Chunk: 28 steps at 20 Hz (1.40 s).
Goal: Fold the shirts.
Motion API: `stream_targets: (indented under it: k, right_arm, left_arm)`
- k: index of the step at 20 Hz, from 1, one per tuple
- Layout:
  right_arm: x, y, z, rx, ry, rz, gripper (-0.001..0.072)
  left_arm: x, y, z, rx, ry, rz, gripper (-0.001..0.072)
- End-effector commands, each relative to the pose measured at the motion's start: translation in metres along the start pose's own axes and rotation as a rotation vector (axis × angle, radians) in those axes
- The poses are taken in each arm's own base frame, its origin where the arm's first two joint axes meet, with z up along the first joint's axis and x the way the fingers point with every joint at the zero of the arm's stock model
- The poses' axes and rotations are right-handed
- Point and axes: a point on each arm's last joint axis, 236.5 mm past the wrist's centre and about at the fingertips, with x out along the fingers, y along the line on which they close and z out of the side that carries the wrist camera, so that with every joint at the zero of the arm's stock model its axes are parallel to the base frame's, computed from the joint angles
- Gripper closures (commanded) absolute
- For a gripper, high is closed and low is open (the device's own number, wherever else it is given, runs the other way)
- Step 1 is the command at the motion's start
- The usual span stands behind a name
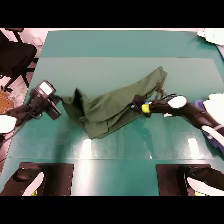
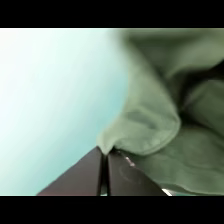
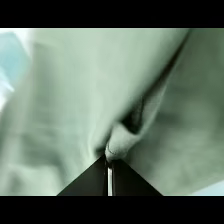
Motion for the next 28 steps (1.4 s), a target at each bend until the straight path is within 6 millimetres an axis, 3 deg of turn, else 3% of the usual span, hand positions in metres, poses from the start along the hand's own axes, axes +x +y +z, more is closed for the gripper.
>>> stream_targets:
  k: [1, 6, 9, 12, 16, 18, 21, 25, 27, 28]
  right_arm:
    - [-0.070, 0.048, 0.038, -0.038, -0.153, 0.139, 0.0695]
    - [-0.210, 0.122, 0.083, -0.150, -0.386, 0.310, 0.0694]
    - [-0.297, 0.148, 0.100, -0.223, -0.556, 0.336, 0.0694]
    - [-0.355, 0.166, 0.103, -0.258, -0.629, 0.359, 0.0694]
    - [-0.421, 0.227, 0.090, -0.383, -0.708, 0.536, 0.0694]
    - [-0.437, 0.244, 0.075, -0.463, -0.698, 0.546, 0.0694]
    - [-0.446, 0.264, 0.042, -0.615, -0.665, 0.515, 0.0694]
    - [-0.460, 0.292, -0.013, -0.832, -0.741, 0.454, 0.0694]
    - [-0.463, 0.297, -0.029, -0.883, -0.797, 0.399, 0.0694]
    - [-0.464, 0.294, -0.030, -0.890, -0.828, 0.359, 0.0694]
  left_arm:
    - [-0.030, 0.055, 0.064, 0.086, -0.112, 0.153, 0.0687]
    - [-0.076, 0.098, 0.130, 0.168, -0.224, 0.283, 0.0687]
    - [-0.117, 0.126, 0.170, 0.257, -0.274, 0.398, 0.0687]
    - [-0.172, 0.146, 0.220, 0.271, -0.383, 0.490, 0.0687]
    - [-0.239, 0.164, 0.255, 0.383, -0.402, 0.622, 0.0687]
    - [-0.267, 0.161, 0.266, 0.390, -0.406, 0.623, 0.0687]
    - [-0.302, 0.150, 0.276, 0.417, -0.411, 0.608, 0.0687]
    - [-0.364, 0.132, 0.285, 0.441, -0.485, 0.680, 0.0688]
    - [-0.361, 0.115, 0.271, 0.412, -0.454, 0.601, 0.0688]
    - [-0.348, 0.104, 0.261, 0.364, -0.423, 0.517, 0.0687]
